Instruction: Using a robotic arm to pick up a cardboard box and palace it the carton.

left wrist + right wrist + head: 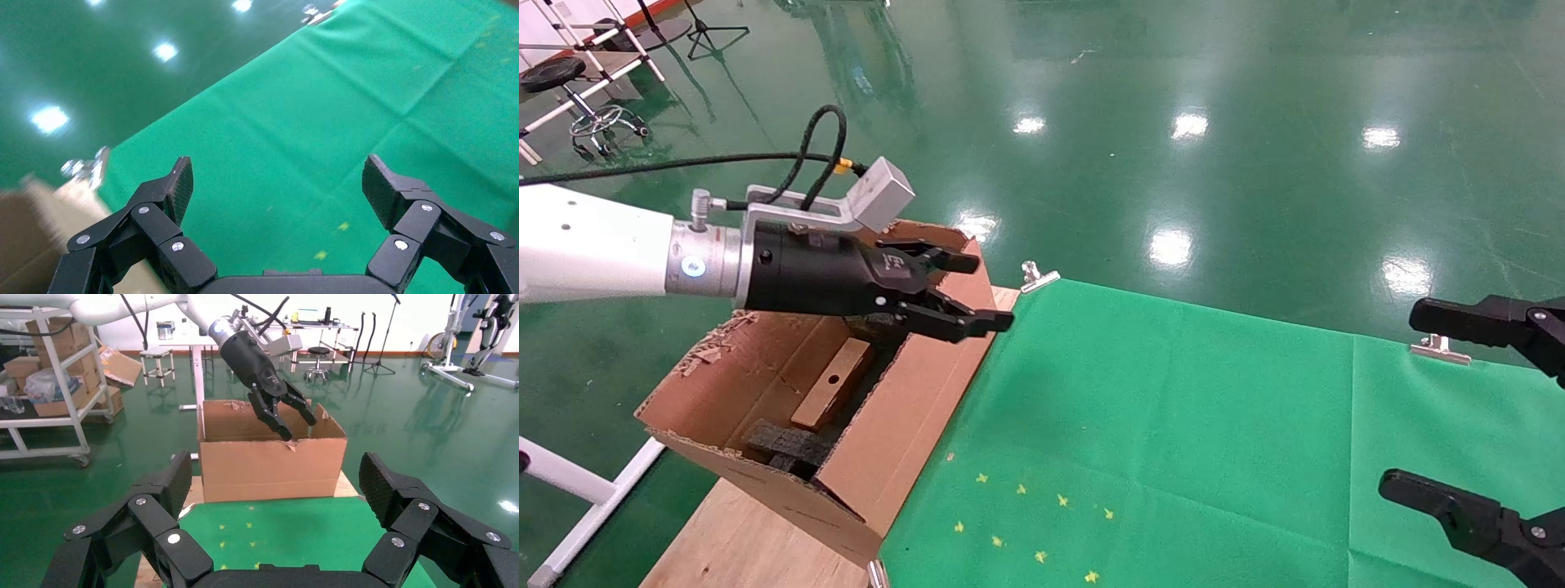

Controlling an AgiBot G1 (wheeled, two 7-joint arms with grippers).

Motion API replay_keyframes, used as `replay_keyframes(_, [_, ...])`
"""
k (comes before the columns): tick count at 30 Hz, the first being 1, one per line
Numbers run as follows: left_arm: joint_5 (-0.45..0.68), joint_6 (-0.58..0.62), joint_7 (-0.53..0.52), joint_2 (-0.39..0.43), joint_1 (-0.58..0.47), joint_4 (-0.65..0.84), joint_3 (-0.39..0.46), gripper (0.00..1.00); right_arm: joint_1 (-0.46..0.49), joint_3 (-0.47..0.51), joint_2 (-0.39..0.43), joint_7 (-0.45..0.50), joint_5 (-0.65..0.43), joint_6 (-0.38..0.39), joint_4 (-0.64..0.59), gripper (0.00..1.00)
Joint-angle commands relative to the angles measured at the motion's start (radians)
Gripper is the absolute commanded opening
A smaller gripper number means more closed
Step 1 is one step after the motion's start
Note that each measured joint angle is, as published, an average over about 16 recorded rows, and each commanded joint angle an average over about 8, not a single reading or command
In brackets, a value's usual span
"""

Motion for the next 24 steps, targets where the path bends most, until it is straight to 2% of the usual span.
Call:
replay_keyframes(1, [-0.023,0.008,0.012,-0.001,0.026,-0.026,-0.025,1.0,0.0,0.0,0.0,0.0,0.0,0.0,0.0,1.0])
replay_keyframes(24, [-0.288,0.096,0.15,-0.015,0.335,-0.325,-0.313,1.0,0.0,0.0,0.0,0.0,0.0,0.0,0.0,1.0])
